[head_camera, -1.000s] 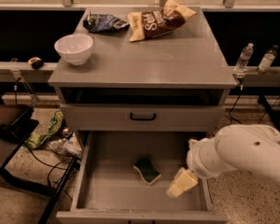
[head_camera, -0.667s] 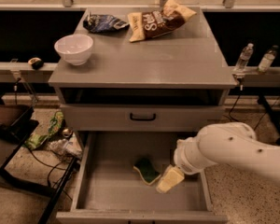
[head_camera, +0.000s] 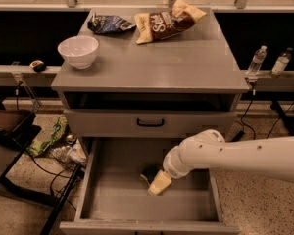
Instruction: Pick sponge from middle drawer and place on counter
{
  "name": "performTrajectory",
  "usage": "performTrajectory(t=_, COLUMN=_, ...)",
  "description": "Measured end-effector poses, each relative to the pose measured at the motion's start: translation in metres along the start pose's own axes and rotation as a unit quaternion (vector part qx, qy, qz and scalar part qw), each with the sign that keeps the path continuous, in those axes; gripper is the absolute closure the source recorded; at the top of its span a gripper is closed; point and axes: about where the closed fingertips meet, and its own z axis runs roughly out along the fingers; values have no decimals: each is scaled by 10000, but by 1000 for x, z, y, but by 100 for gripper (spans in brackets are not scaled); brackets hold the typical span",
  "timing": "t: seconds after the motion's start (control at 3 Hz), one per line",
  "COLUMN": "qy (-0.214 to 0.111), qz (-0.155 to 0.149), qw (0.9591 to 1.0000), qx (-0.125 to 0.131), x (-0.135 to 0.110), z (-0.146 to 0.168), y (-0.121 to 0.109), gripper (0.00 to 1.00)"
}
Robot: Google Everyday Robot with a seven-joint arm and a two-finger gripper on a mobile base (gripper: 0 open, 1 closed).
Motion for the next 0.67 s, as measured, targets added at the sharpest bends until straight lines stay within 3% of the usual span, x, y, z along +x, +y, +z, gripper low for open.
performTrajectory(t=0.67, qy=292, qz=78, qw=9995, qx=-105, x=0, z=97, y=-6, gripper=0)
